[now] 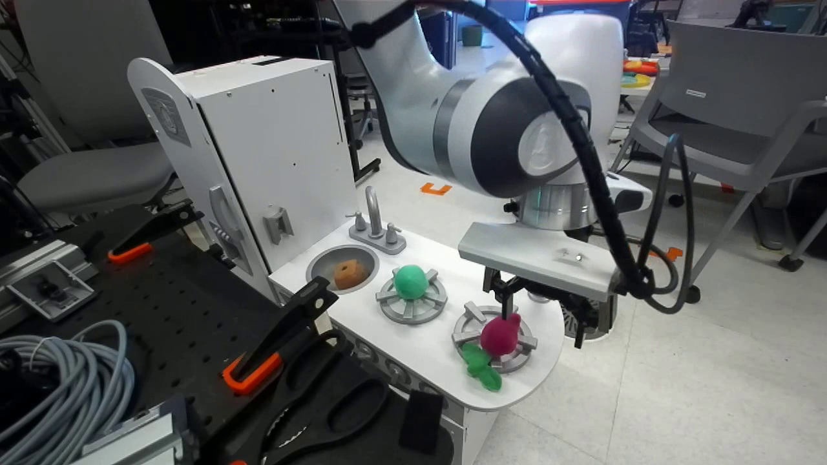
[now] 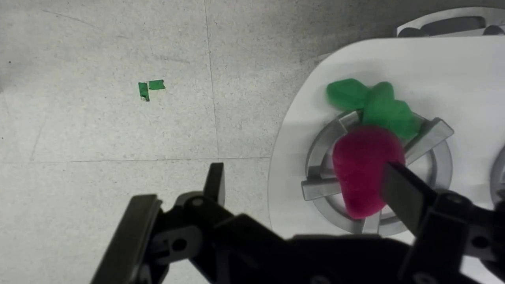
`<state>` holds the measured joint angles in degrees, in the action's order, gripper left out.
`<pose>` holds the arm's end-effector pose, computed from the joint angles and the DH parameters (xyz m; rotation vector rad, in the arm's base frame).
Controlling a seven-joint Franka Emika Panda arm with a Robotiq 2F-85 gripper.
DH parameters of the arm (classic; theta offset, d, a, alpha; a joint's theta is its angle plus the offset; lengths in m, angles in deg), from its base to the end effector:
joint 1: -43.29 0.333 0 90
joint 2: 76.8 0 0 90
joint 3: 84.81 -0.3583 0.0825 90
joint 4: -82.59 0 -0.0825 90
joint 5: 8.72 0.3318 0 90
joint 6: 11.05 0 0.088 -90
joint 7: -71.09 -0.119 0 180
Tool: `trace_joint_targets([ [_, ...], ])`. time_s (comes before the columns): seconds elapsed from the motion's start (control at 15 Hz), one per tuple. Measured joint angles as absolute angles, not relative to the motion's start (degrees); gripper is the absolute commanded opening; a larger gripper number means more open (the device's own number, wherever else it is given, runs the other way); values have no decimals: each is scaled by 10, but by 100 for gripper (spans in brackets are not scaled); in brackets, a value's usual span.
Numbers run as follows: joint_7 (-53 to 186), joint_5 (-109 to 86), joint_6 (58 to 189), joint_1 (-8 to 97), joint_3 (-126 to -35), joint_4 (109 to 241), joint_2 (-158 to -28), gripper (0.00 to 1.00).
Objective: Move the orange object from the stove
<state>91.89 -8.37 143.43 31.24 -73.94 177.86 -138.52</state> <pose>0.6017 -0.2381 0.0432 2.9940 0.0800 -0.1310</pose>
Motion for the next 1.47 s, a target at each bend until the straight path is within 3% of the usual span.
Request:
trace_joint_targets([
  [0.53,908,-95,1432,310,-795,1709,-1452,100],
  [0.6,905,-95,1429,310,-795,1703,-1458,75],
  [0.67,900,-95,1428,310,-795,1698,-1464,72],
  [1.27,874,-109,1428,317,-788,1680,-1496,5],
  [1.33,873,-114,1428,319,-788,1680,-1496,2],
  [1.47,873,-124,1428,325,-788,1686,-1494,5],
])
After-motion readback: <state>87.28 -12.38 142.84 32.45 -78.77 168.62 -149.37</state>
